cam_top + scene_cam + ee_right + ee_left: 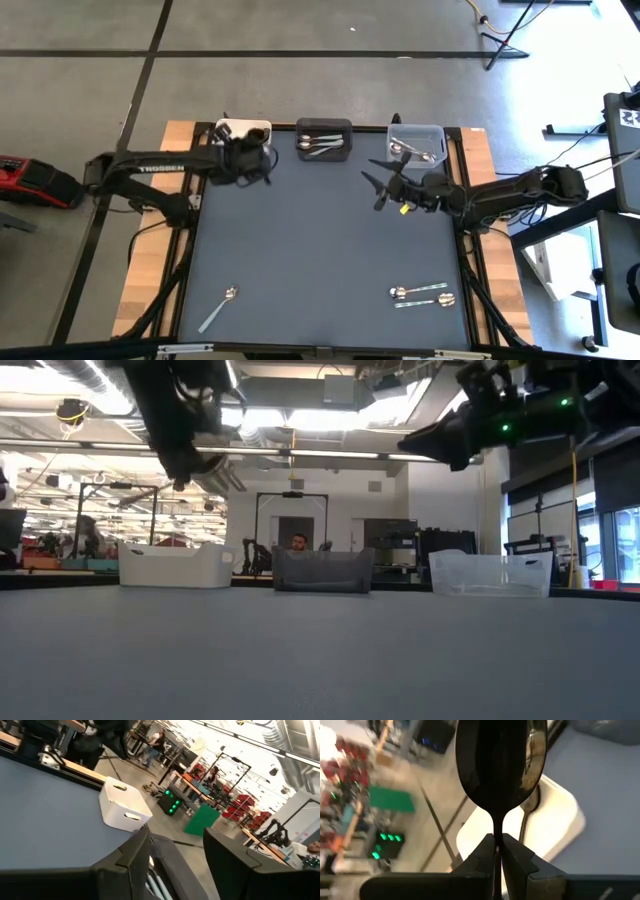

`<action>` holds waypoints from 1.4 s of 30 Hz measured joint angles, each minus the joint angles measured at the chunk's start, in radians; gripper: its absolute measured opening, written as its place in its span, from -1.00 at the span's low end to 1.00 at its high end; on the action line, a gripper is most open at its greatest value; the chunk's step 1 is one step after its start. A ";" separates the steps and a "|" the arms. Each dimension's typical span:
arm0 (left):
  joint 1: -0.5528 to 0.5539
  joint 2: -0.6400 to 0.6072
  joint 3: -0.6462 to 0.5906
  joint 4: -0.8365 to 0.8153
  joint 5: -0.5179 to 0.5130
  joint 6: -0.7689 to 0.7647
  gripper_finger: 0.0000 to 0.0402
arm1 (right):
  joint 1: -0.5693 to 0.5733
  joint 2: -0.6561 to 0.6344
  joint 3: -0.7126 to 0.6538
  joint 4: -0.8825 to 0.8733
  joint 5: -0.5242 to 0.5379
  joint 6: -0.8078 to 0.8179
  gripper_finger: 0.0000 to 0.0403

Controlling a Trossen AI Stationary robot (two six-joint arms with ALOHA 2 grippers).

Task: Sort silverware by color (type)
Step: Put the black spoon into the white bin, then put the sky blue spoon into the black bin

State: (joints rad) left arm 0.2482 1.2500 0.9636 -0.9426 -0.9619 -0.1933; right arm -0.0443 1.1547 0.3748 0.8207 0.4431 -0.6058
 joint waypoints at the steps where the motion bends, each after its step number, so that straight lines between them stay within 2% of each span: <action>1: 0.046 0.000 -0.011 0.046 0.023 0.035 -0.91 | -0.014 0.000 0.000 0.000 -0.016 0.002 -0.11; 6: 0.240 0.001 -0.102 0.347 0.161 0.308 -0.91 | -0.060 0.000 0.000 0.000 -0.070 0.004 -0.11; 10: 0.345 0.001 -0.191 0.575 0.262 0.479 -0.91 | -0.070 0.000 0.000 0.000 -0.078 0.005 -0.11; 16: 0.454 0.001 -0.296 0.732 0.378 0.567 -0.91 | -0.068 0.000 0.000 -0.002 -0.079 0.006 -0.11; 24: 0.514 0.001 -0.344 0.734 0.410 0.552 -0.85 | -0.068 0.000 0.000 -0.011 -0.099 0.020 -0.11; 30: 0.521 0.000 -0.328 0.728 0.404 0.500 -0.56 | -0.068 0.000 0.000 -0.011 -0.123 0.033 -0.11; 34: 0.475 -0.006 -0.258 0.628 0.407 0.425 -0.41 | -0.067 0.000 0.000 -0.011 -0.123 0.033 -0.11; 37: 0.416 -0.019 -0.200 0.535 0.478 0.367 -0.39 | -0.067 0.000 0.000 -0.010 -0.123 0.033 -0.11; 42: 0.271 -0.029 -0.148 0.496 0.653 0.291 -0.40 | -0.066 0.000 0.000 -0.009 -0.123 0.033 -0.11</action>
State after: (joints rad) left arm 0.5196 1.2213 0.8158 -0.4461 -0.3094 0.0981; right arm -0.1108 1.1549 0.3748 0.8115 0.3199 -0.5732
